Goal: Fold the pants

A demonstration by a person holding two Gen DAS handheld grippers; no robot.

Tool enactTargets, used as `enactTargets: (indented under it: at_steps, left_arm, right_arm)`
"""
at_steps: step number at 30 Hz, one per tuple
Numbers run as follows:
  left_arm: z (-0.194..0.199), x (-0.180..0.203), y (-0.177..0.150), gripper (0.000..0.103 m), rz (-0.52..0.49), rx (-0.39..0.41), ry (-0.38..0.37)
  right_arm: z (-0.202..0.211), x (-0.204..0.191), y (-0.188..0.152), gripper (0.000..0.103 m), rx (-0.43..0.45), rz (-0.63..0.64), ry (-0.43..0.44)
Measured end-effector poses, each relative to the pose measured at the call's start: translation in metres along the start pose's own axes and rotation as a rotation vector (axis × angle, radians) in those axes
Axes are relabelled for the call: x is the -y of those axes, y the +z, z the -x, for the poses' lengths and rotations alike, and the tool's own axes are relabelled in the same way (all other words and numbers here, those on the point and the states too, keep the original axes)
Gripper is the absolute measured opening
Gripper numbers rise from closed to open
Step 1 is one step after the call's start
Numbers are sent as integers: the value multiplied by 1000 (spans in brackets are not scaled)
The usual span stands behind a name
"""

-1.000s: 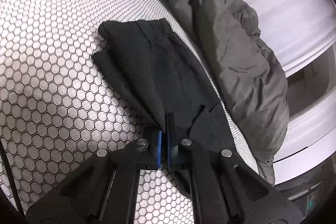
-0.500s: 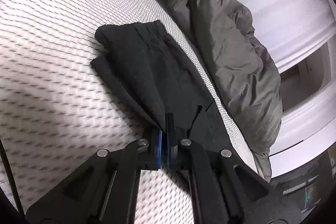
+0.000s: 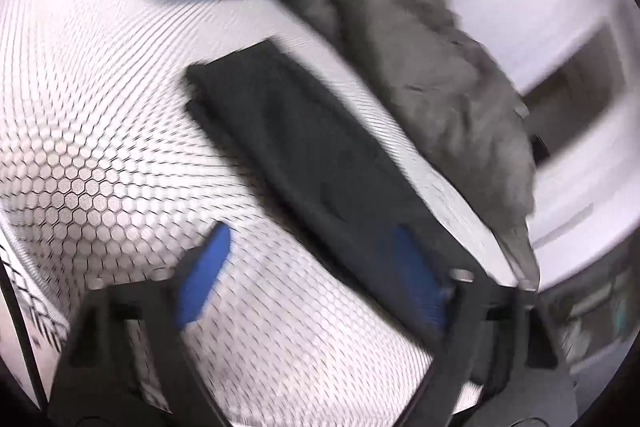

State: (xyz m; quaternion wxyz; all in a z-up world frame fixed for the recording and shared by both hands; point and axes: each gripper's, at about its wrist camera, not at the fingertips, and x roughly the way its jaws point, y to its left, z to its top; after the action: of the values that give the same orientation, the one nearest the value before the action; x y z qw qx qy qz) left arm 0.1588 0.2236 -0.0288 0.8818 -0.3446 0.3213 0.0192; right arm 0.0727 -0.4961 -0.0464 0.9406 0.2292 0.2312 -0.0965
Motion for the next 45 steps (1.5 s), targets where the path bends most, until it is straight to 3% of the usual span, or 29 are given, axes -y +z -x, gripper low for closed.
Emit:
enactTargets:
  at_steps: [2,4,7,10,14,17,19,20,22,25,28,30,32,34,37,40,42,45]
  left_arm:
    - [14,29,-12,90,-92,24,-20]
    - [16,66,-27,102,-189,46,-62]
    - [-4,125,-57,102,-391,37,-116]
    - [-41,173,-92,102,-523,-42,-128]
    - [-87,205,-143,102,-621,-182,-146]
    - [-106,208,-168,102,-682,-218,-69]
    - [-114,203,-175,102,-694,-245,-38]
    - [-115,204,-178,102,-695,-245,-40]
    - [-117,207,-181,102,-726,-241,-43]
    - [-120,206,-180,102,-776,-236,-43]
    - [-119,203,-177,102,-777,-240,-52]
    - [-118,201,-177,102,-767,-255,-60]
    - [-119,201,-177,102,-768,-258,-65]
    - [-127,202,-172,102,-771,-258,-59]
    - [-126,201,-173,102,-755,-256,-62]
    - [-121,204,-163,102,-711,-255,-97]
    - [-114,207,-151,102,-672,-236,-142]
    - [-123,222,-133,102,-667,-212,-112]
  right_arm:
    - [14,-13,3,100,18,66,5]
    - [20,-31,4,103,19,126,48]
    - [7,-74,0,103,-35,253,112]
    - [-26,-124,-19,103,-151,387,97]
    - [-64,-182,-46,103,-220,499,159]
    - [-90,-229,-75,102,-257,592,233]
    - [-107,-251,-93,93,-266,671,227]
    - [-112,-253,-100,84,-264,698,204]
    - [-120,-247,-109,79,-257,769,126]
    - [-104,-204,-105,79,-233,762,100]
    - [-102,-144,-75,80,-190,754,-34]
    - [-103,-91,-45,78,-164,701,-165]
    - [-101,-42,-18,77,-162,566,-190]
    - [-98,-7,-1,80,-162,457,-273]
    - [-87,-11,2,83,-125,466,-297]
    - [-73,-42,-3,87,-80,523,-276]
    - [-69,-71,-5,94,-74,551,-204]
    - [-72,-117,-16,97,-117,585,-53]
